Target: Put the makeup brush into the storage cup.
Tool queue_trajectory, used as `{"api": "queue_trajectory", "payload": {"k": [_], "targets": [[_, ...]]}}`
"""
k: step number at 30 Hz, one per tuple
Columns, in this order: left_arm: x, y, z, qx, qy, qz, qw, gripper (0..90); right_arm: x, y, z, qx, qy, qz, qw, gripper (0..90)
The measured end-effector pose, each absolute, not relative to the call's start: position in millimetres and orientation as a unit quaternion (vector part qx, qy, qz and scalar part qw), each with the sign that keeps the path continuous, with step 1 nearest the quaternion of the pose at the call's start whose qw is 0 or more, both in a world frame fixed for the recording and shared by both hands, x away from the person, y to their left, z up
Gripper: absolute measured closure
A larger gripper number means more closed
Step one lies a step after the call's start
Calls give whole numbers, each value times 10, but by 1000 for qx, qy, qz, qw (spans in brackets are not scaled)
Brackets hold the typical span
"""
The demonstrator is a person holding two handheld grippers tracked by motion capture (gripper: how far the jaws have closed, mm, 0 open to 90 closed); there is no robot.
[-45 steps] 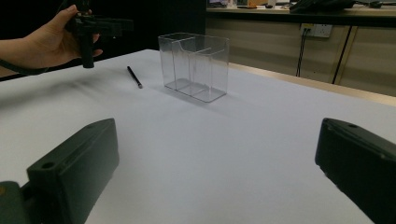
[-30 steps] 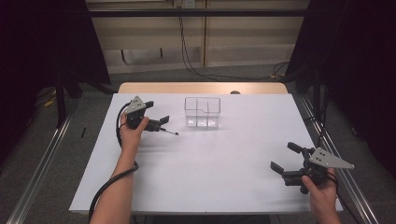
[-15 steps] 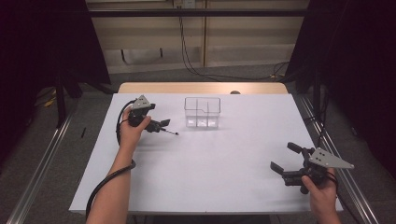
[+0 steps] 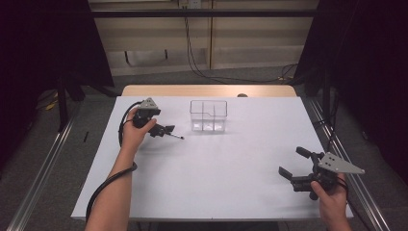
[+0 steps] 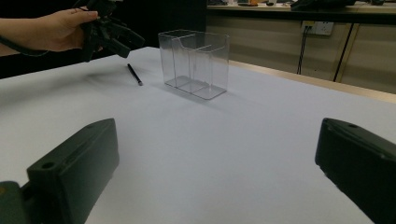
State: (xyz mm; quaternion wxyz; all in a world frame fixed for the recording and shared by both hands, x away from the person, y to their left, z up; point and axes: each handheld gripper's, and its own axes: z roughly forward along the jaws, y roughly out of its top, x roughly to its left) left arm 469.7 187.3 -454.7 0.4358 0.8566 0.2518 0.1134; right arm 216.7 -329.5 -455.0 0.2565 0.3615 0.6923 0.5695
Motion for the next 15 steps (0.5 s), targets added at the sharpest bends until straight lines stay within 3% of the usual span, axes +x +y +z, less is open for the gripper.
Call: {"api": "queue_trajectory", "payload": {"k": [15], "targets": [[4746,1781,-4550,891,246,84,372,0,2169,-3297,-4550,362,693,569,256,0]]}}
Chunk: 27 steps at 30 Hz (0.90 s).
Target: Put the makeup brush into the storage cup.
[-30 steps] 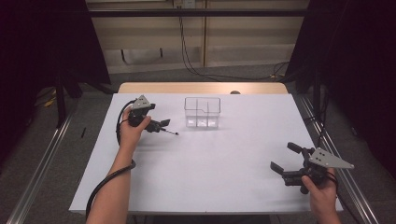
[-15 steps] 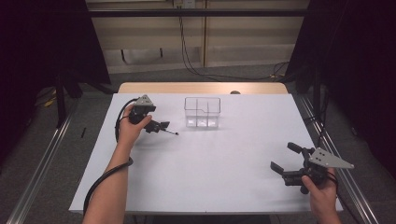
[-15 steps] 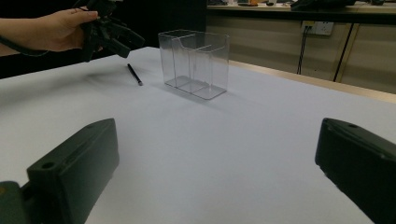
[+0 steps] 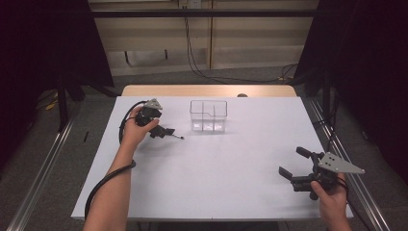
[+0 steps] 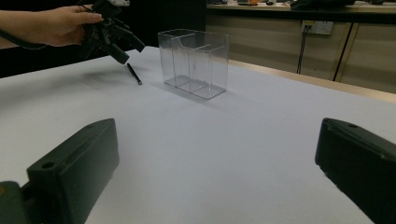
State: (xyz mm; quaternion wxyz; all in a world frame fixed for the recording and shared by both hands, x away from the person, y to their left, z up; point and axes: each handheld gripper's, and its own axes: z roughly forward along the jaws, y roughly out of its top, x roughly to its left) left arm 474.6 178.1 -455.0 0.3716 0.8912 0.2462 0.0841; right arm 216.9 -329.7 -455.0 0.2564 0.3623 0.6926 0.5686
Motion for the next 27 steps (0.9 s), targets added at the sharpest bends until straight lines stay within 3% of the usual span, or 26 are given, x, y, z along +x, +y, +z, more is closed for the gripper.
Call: {"api": "queue_trajectory", "payload": {"k": [6,9,27], "targets": [[4784,1738,-4513,922,208,79,317,0,2168,-3308,-4547,363,692,569,257,0],[4765,1675,-4535,915,226,71,326,0,2169,-3310,-4547,363,692,569,258,0],[4830,1516,-4533,951,189,48,242,0,2165,-3316,-4544,364,691,570,257,0]]}}
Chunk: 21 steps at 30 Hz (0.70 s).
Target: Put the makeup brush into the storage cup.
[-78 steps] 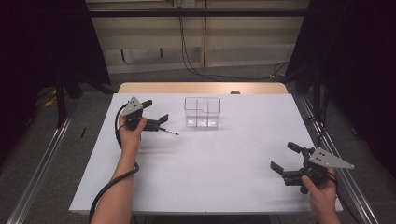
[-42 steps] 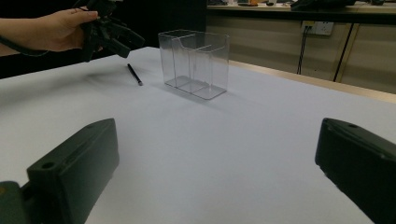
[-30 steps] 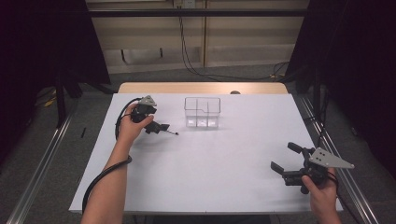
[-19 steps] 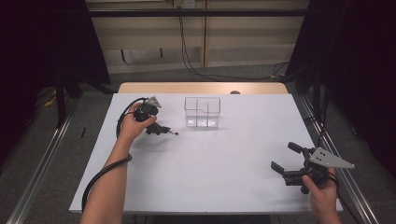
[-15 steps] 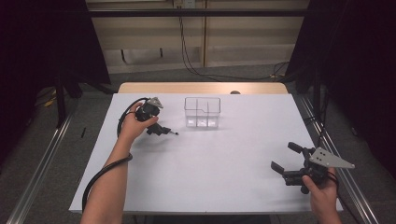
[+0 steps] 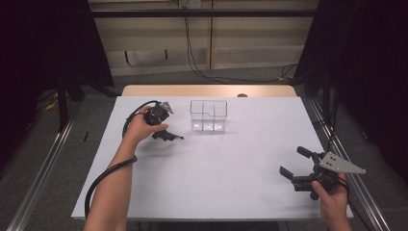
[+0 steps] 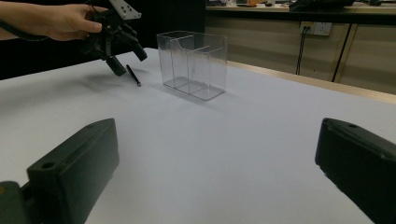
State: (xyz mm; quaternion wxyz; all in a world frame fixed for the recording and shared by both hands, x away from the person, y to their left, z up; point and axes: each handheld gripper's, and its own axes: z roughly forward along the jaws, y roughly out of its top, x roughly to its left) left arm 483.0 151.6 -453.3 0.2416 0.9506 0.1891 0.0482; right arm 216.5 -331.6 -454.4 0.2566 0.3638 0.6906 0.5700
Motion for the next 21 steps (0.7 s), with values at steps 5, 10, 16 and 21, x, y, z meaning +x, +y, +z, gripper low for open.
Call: {"api": "queue_trajectory", "payload": {"k": [5,10,16,21], "targets": [[4834,1518,-4540,955,185,42,229,0,2162,-3323,-4542,365,689,571,258,0],[4830,1520,-4582,958,187,42,212,0,2162,-3325,-4542,366,687,572,258,0],[4831,1546,-4632,957,198,38,209,0,2162,-3324,-4544,364,689,571,258,0],[4840,1568,-4654,956,204,39,206,0,2162,-3324,-4542,364,689,571,258,0]]}}
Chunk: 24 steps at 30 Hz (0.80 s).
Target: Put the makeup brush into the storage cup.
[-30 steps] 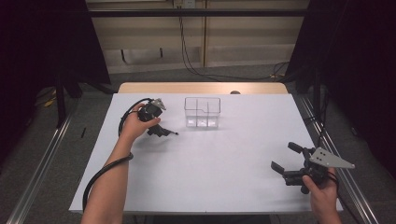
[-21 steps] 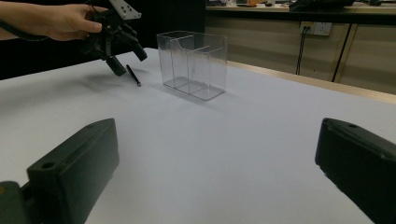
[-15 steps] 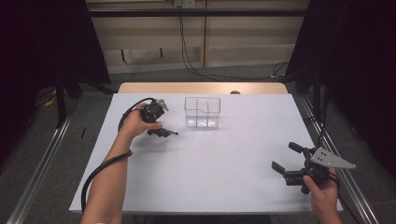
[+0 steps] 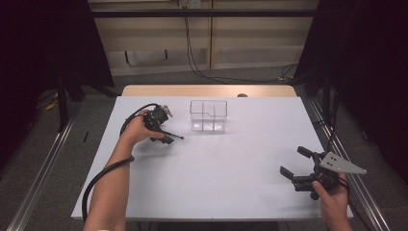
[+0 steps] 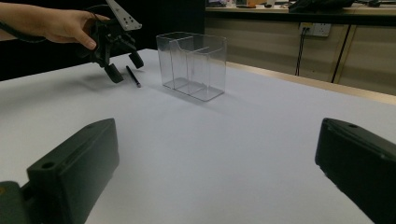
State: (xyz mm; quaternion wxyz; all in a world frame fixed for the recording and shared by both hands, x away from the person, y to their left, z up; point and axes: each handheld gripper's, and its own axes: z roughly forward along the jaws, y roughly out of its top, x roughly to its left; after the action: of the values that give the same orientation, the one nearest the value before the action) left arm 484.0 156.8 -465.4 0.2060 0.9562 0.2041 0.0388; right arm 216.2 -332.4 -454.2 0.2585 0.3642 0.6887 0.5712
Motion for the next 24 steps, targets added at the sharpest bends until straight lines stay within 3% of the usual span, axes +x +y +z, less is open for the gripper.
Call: {"api": "queue_trajectory", "payload": {"k": [18,24], "targets": [[4847,1545,-4662,958,205,23,199,62,2164,-3334,-4545,363,689,571,260,0],[4837,1543,-4627,959,207,22,194,137,2163,-3330,-4545,364,689,571,259,0]]}}
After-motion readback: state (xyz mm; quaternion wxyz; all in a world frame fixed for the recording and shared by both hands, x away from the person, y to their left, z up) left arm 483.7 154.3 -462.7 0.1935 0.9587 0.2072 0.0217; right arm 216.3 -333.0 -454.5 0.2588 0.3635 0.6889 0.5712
